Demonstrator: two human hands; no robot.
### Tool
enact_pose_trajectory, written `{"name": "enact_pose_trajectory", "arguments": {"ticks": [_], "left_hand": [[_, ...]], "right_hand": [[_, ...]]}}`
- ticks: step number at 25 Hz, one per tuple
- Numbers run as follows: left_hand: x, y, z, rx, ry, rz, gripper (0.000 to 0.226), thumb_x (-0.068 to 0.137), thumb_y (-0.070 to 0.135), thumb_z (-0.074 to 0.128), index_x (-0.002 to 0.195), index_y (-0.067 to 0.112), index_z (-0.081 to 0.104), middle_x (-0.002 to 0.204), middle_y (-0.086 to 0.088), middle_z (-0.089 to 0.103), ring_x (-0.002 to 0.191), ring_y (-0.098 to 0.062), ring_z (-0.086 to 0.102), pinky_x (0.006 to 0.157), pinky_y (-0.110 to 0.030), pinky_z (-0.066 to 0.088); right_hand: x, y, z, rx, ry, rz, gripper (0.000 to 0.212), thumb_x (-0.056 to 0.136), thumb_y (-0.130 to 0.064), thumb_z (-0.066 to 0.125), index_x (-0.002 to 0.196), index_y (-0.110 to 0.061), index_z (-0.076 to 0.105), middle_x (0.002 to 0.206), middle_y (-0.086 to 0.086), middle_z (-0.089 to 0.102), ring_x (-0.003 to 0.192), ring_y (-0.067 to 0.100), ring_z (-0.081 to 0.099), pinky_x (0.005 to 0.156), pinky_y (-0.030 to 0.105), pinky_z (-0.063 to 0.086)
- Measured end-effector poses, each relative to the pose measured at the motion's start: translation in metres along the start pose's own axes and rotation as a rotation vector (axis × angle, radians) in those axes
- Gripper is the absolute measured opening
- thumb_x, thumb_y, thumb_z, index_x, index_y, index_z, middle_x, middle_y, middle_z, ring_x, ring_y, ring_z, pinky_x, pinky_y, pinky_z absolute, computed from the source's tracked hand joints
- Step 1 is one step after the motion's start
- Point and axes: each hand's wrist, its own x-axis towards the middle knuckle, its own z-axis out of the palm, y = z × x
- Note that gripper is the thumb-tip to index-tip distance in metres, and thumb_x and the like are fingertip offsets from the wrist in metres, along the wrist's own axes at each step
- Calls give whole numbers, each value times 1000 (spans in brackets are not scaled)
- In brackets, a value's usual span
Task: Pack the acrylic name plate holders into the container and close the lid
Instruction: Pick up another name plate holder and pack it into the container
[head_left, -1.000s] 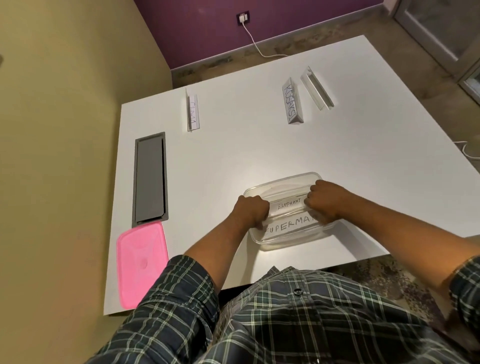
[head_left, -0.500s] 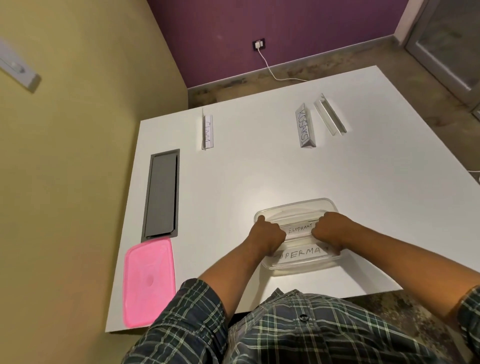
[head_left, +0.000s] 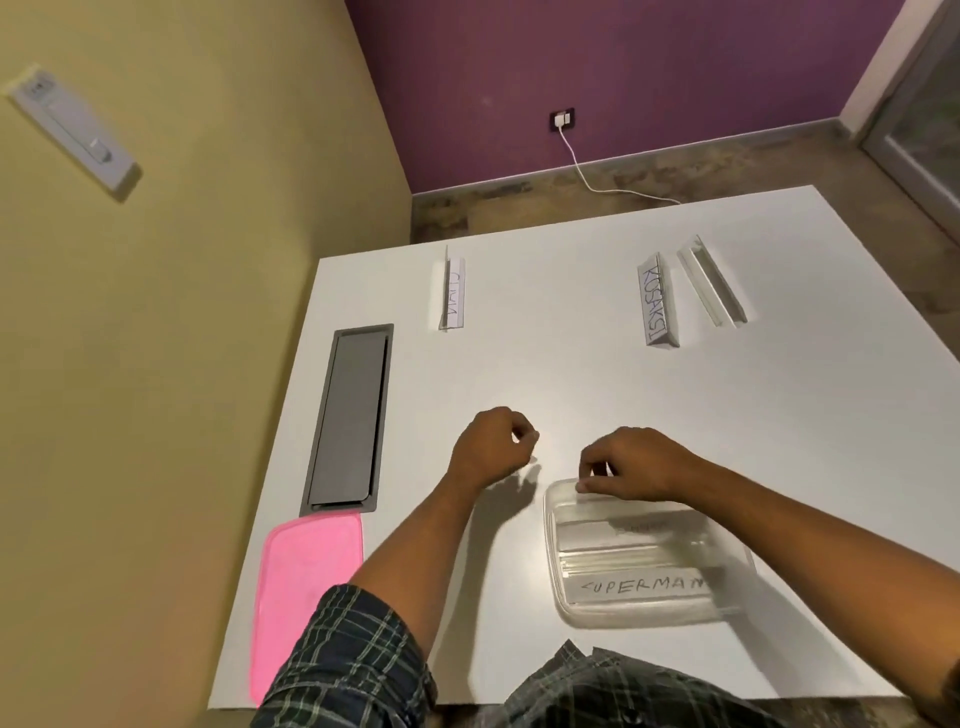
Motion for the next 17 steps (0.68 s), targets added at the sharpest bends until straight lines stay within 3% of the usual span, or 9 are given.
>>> {"name": "enact_pose_trajectory", "arguments": {"ticks": [4, 7, 10, 13, 17], "left_hand": [[41, -41, -32, -186, 167, -173, 30, 91, 30, 63, 116, 17, 70, 115, 3, 70, 99, -18, 67, 96, -34, 51], [74, -71, -52, -208, 174, -270, 47, 92, 28, 62, 136, 14, 58, 134, -3, 62, 112, -25, 65, 104, -39, 47], [104, -89, -64, -229, 166, -311, 59, 92, 24, 62, 147, 12, 45, 148, -7, 50, 129, -24, 55, 111, -31, 39], [135, -104, -67, -271, 128, -324, 69, 92, 18, 59, 154, 12, 32, 158, -7, 36, 142, -21, 41, 111, -28, 31], [172, -119, -67, -374, 123, -340, 74, 86, 0, 47, 155, 17, 28, 160, -4, 32, 146, -23, 34, 112, -27, 29]], "right_hand": [[67, -16, -19, 271, 143, 62, 22, 82, -59, 63, 86, -38, 70, 76, -23, 68, 70, -5, 60, 61, 23, 44], [126, -25, -30, 521, 198, 116, 9, 86, -33, 67, 81, -29, 74, 72, -15, 73, 64, 3, 67, 68, 33, 57], [182, -28, -41, 665, 263, 190, 16, 89, -11, 61, 88, -17, 75, 75, -1, 77, 67, 21, 73, 70, 34, 60], [238, -28, -50, 705, 269, 254, 18, 91, -12, 64, 106, -12, 73, 88, 6, 78, 72, 21, 75, 74, 29, 57], [300, -31, -63, 752, 281, 298, 38, 93, -22, 66, 129, -8, 61, 97, 6, 76, 84, 21, 75, 87, 31, 54]]}}
